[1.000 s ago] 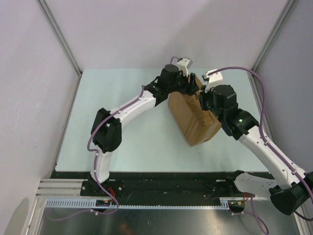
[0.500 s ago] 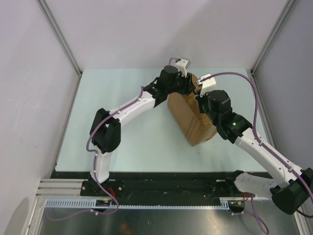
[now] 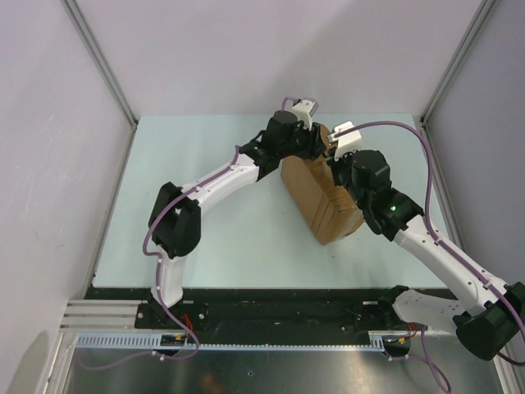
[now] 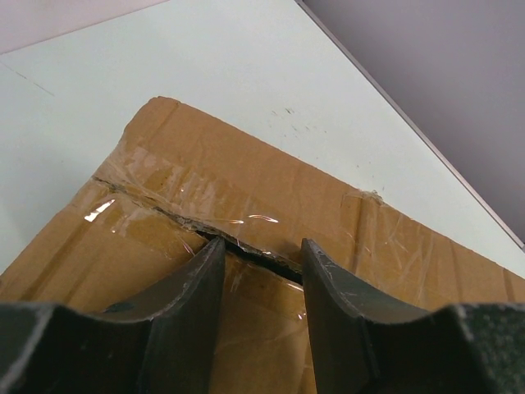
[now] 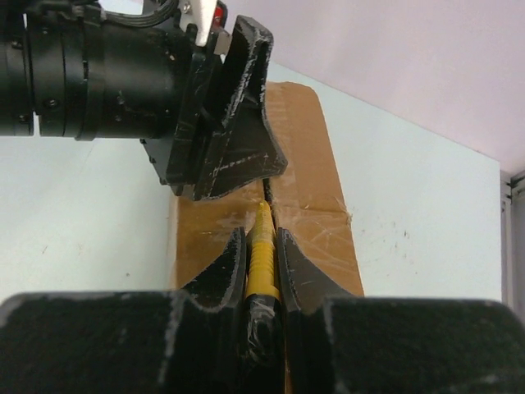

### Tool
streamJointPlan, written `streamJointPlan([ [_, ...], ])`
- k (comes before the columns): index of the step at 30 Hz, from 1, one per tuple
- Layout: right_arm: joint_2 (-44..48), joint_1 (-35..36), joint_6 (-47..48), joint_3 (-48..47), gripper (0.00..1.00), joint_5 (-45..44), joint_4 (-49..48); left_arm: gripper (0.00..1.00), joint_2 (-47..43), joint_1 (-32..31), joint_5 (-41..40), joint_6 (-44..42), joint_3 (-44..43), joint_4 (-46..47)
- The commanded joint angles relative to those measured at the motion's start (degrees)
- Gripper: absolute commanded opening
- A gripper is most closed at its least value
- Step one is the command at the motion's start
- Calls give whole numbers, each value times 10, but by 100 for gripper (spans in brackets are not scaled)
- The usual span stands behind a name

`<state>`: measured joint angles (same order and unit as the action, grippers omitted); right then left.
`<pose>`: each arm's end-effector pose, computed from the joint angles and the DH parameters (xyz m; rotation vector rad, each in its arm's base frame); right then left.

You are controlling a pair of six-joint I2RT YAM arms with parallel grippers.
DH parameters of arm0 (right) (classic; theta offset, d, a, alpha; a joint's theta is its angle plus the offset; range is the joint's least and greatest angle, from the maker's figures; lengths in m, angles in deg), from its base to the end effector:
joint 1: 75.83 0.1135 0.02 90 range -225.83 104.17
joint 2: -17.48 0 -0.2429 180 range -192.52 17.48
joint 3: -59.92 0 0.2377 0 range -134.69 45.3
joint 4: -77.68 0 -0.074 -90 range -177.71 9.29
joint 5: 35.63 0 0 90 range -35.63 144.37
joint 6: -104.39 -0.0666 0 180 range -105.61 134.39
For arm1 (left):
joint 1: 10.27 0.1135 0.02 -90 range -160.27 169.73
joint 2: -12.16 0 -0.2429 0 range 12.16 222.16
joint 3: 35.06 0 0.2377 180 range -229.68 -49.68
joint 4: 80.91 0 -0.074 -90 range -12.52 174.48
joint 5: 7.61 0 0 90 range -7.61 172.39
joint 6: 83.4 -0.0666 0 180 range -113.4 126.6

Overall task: Unpack the express box
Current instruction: Cut the express box at the center of the board.

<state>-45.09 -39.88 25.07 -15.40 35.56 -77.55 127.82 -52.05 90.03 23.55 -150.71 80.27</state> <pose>0.2344 0.1435 0.3530 -0.4781 1.7035 0.0271 0.3635 -0.3367 0.2872 0.5181 1.9135 -0.8100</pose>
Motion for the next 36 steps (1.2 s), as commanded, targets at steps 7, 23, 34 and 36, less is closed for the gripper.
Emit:
streamJointPlan([
  [7,-3,2,40,5,0,-3,-1,48,-2,-2,-5,-3,43,-96],
  [23,17,-2,49,29,0,1,2,48,-3,-2,-6,-4,57,-97],
  [34,23,66,78,27,0,-93,107,47,-1,16,-16,-17,91,-96],
  [36,42,65,52,27,0,-81,143,47,1,22,-16,-17,98,-96],
])
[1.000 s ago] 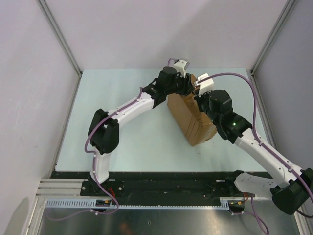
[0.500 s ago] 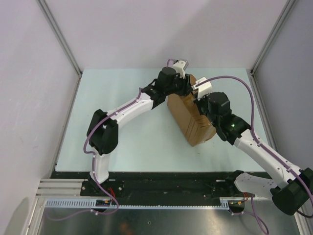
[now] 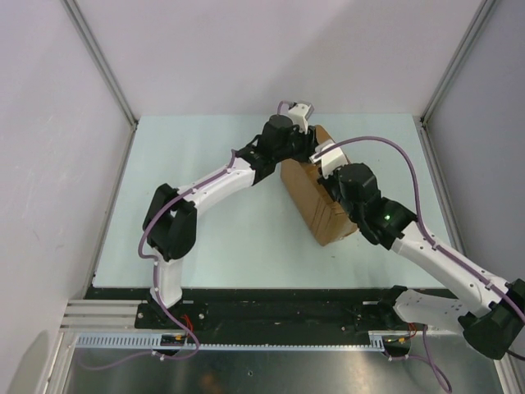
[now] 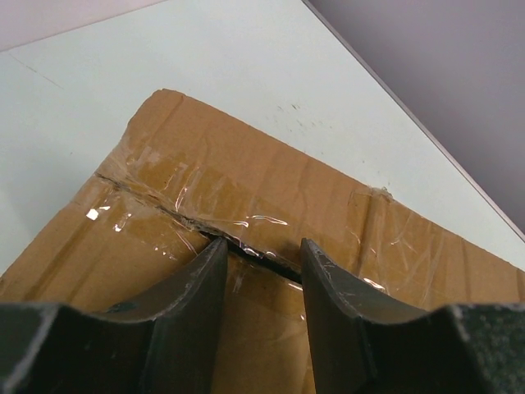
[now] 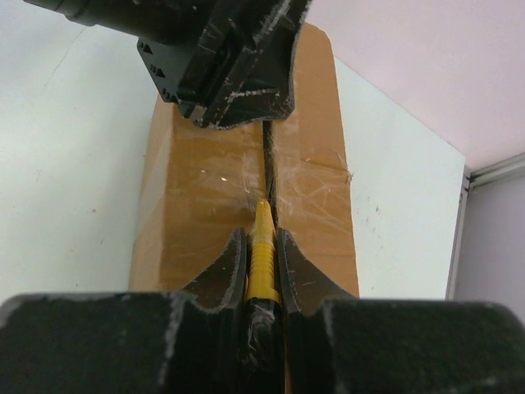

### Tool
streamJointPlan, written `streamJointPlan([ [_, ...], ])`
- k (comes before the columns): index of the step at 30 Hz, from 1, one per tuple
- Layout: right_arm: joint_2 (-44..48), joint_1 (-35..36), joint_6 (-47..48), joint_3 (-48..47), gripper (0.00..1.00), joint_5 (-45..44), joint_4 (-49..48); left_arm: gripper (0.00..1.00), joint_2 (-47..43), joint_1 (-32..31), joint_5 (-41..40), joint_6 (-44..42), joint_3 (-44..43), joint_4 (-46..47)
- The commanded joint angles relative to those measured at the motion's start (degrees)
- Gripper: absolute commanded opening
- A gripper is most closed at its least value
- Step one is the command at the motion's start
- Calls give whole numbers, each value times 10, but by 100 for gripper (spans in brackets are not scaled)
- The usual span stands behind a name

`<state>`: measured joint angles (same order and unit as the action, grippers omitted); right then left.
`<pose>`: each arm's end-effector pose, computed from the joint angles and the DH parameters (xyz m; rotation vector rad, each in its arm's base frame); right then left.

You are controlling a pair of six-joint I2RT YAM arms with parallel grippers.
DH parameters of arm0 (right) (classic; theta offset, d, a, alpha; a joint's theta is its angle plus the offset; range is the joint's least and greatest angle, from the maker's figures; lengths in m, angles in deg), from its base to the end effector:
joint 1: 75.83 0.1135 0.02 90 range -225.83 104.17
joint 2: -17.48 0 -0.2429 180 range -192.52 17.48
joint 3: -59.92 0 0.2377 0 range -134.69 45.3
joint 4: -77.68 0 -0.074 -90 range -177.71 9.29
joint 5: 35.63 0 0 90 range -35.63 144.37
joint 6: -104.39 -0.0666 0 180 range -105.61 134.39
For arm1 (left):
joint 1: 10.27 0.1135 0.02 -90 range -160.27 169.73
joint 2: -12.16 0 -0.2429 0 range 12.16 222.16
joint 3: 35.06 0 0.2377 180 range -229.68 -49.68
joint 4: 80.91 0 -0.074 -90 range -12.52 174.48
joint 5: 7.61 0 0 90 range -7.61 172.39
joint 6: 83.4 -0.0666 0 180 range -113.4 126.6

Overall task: Unpack the express box
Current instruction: Cut the express box at the center of the board.

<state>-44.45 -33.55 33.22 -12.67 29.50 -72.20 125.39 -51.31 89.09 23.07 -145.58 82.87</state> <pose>0.2157 0.1583 0.3270 -0.6949 1.7469 -0.1341 0.3613 -0.3248 0.2800 0.5014 1.9141 -0.7807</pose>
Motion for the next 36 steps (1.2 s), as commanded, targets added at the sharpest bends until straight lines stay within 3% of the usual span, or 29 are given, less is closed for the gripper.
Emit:
streamJointPlan([
  [1,39,3,-35,0,0,-24,100,47,26,15,-6,-13,48,-122],
  [9,65,5,-61,-6,0,-51,202,46,42,23,-5,-12,43,-123],
  [15,81,5,-89,-14,0,-14,282,46,51,31,-2,-5,46,-122],
  [22,104,6,-95,-14,0,-28,314,45,61,36,5,-3,55,-123],
  [29,127,5,-67,-14,0,-8,267,44,70,37,11,-11,65,-122],
  [36,111,10,-28,-19,0,-6,86,43,70,36,23,-4,66,-122],
])
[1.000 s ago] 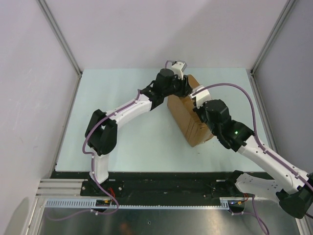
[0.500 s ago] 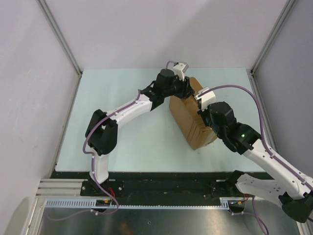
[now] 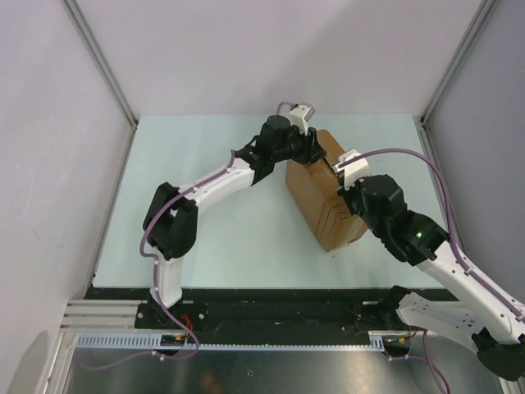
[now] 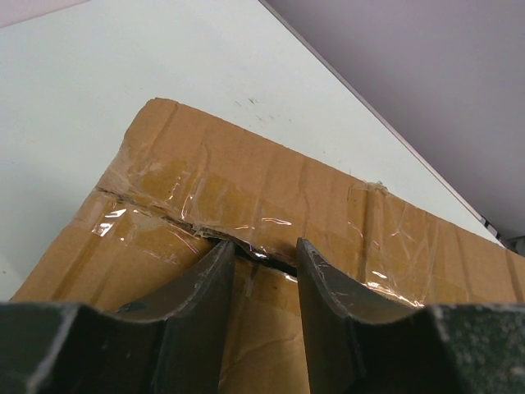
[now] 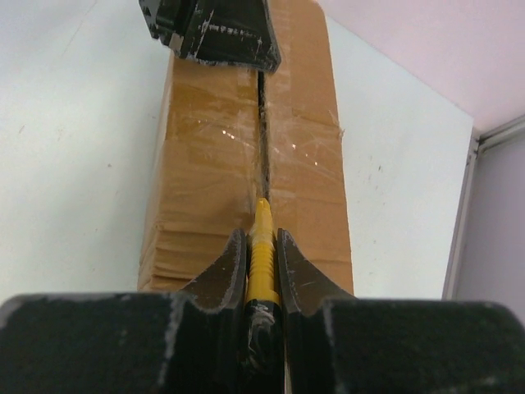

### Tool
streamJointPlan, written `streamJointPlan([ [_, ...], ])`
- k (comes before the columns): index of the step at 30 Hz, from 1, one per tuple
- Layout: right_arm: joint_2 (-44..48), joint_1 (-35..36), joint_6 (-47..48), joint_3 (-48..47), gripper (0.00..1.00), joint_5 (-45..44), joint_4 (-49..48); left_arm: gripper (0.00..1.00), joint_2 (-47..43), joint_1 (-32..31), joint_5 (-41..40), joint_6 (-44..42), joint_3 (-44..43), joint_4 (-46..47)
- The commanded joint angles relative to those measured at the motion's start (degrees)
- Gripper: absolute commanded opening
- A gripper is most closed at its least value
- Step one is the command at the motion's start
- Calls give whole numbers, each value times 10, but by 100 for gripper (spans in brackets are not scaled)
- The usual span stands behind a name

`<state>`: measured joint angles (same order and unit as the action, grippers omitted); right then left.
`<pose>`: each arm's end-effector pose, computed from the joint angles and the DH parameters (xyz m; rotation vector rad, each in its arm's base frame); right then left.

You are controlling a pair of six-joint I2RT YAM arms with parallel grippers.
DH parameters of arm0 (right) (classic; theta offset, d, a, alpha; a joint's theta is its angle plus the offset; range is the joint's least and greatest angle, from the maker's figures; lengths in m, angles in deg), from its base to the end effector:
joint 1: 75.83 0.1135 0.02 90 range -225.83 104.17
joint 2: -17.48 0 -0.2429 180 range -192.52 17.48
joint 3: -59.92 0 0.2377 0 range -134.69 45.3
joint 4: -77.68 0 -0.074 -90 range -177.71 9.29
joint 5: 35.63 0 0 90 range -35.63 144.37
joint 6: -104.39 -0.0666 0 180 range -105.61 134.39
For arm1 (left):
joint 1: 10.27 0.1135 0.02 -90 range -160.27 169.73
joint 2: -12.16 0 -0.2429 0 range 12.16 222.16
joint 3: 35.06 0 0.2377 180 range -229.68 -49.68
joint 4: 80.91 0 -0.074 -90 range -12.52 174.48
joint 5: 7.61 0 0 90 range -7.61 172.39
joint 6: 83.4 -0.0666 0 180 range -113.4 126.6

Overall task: Unpack the express box
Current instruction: Cut the express box at the center of the board.

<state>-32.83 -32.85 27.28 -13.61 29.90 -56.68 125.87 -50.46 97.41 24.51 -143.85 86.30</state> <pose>0.1708 0.1215 0.3428 -0.6485 1.8134 -0.0681 0.3603 -0.3270 0.2734 0.5669 1.8969 -0.9261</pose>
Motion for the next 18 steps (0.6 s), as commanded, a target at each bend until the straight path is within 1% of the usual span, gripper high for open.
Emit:
streamJointPlan([
  [1,-13,3,35,-10,0,-3,-77,43,65,27,-61,-18,48,-155],
  [6,-46,4,69,-10,0,-2,-119,43,63,27,-54,-17,47,-156],
  [9,-51,4,83,-11,0,18,-149,43,62,27,-52,-17,45,-156],
  [14,-79,3,119,-11,0,7,-155,43,62,26,-53,-17,43,-156],
  [18,-88,-3,130,-12,0,21,-150,43,59,26,-54,-20,45,-155],
])
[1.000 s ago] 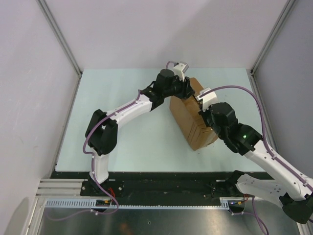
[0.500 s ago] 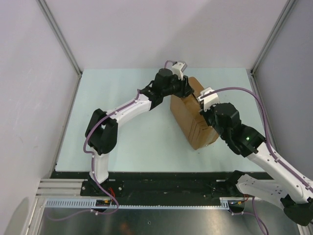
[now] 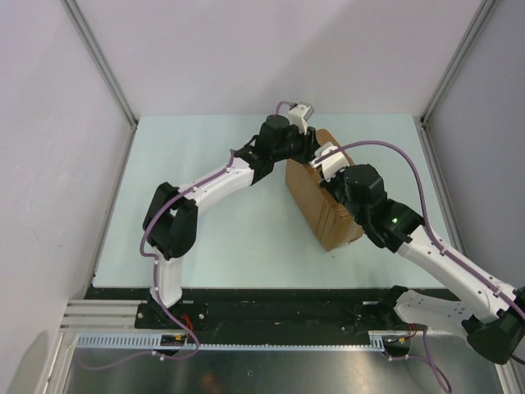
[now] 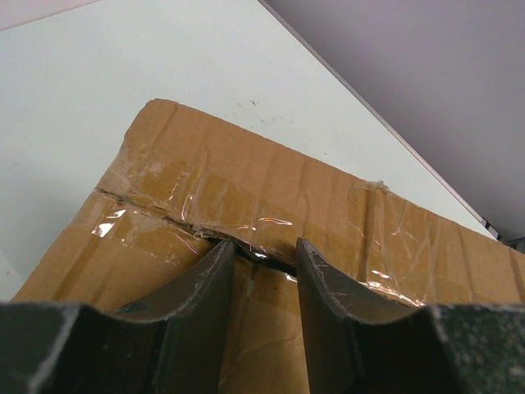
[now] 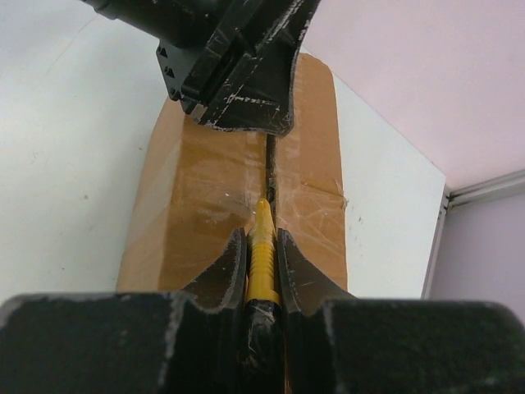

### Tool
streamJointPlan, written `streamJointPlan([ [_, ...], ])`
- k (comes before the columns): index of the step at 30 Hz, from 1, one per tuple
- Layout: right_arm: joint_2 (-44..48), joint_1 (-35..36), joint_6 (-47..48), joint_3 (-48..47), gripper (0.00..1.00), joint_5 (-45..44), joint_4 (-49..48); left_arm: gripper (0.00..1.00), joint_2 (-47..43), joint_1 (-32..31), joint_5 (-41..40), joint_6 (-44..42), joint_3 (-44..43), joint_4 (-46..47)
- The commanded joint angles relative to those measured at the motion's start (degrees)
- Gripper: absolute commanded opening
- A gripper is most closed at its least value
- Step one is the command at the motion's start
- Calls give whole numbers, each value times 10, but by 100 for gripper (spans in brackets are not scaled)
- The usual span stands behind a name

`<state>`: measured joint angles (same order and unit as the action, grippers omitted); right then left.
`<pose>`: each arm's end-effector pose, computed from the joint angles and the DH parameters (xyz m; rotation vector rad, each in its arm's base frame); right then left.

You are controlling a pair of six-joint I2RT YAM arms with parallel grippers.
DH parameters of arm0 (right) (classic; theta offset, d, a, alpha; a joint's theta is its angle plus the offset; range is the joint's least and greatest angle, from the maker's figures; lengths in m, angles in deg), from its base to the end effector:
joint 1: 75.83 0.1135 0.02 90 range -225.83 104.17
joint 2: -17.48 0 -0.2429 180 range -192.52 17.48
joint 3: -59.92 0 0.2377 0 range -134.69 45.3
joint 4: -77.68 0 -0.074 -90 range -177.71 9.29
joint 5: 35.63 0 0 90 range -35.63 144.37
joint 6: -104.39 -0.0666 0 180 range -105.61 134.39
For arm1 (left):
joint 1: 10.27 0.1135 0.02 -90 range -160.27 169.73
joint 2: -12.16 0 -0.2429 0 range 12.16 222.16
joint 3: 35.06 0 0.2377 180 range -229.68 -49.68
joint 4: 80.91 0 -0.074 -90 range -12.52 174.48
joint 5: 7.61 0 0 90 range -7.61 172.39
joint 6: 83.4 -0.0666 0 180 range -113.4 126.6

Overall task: Unpack the express box
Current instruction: Cut the express box at the center of the board.

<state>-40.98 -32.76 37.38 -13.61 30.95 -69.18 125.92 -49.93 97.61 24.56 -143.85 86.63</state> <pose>0.2014 0.1520 0.3404 -0.7714 1.6945 -0.1429 0.3634 -0.3240 0.2738 0.5590 1.8931 -0.9250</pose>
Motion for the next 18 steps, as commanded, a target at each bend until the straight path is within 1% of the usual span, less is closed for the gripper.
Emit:
streamJointPlan([
  [1,-10,-4,29,-11,0,10,-23,43,60,20,-57,-20,45,-160],
  [5,-17,-11,36,-12,0,14,5,42,59,20,-58,-20,46,-159],
  [12,-11,-9,82,-6,0,-48,23,42,59,20,-63,-23,50,-160],
  [18,4,-8,79,-6,0,-64,64,42,59,20,-71,-27,55,-160],
])
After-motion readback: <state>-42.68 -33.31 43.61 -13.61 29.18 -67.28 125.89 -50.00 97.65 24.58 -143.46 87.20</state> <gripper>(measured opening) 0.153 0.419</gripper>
